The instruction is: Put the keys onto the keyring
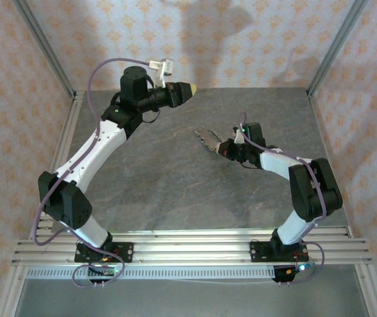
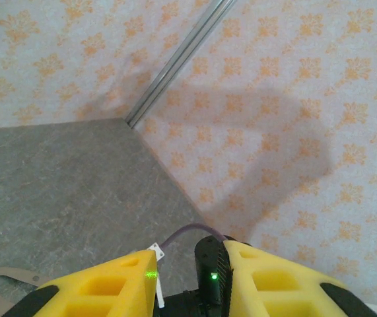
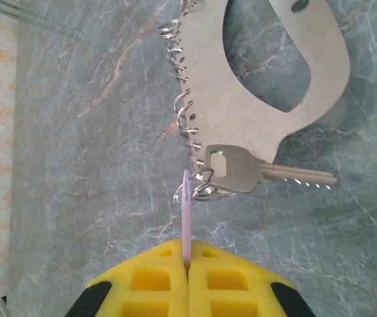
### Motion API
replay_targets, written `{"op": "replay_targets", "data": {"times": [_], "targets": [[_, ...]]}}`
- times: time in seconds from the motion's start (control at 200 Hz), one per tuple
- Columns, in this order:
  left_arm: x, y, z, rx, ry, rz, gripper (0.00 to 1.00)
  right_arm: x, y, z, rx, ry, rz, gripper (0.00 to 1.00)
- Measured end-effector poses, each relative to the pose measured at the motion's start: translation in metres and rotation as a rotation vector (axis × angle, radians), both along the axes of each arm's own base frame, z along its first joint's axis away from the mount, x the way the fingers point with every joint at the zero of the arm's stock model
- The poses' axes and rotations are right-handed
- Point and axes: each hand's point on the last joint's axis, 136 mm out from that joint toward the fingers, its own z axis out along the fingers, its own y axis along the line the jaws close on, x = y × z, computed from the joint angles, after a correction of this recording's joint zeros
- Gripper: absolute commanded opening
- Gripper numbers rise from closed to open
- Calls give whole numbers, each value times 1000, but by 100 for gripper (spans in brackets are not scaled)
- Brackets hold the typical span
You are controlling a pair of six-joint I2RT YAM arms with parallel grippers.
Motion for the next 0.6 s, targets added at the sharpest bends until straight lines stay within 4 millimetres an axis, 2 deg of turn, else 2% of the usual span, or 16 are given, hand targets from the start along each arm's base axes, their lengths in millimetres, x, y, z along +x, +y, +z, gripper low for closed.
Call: {"op": "replay_targets", "data": {"times": [0.17,0.255,0.31,0.33,0.355,0.4,0.45,0.485,0.56,0.601], "targets": [[-1,-2,-2,2,3,-2,31,-15,1,-10,-4,21,3,1],[-1,-3,-2,3,2,1,33,-27,3,-12,-3,31,13,24],[-2,-4,-2,4,2,2,38,-37,3,-11,-1,34,18,40],[-1,-4,-2,5,0,3,40,-40,2,-10,2,33,20,50],[-2,-5,-1,4,1,3,47,-44,1,-7,0,30,22,59],[-4,-5,-2,9,-4,2,56,-52,-1,3,3,17,18,70],[-6,-4,-2,9,-1,6,66,-57,-5,19,0,-16,12,76],[-8,-2,-3,11,1,11,80,-58,-8,35,-2,-60,7,81],[-12,2,-3,16,-4,29,90,-59,-13,73,-4,-147,-12,86],[-15,6,-3,22,-12,44,94,-58,-18,94,-8,-194,-33,94]]}}
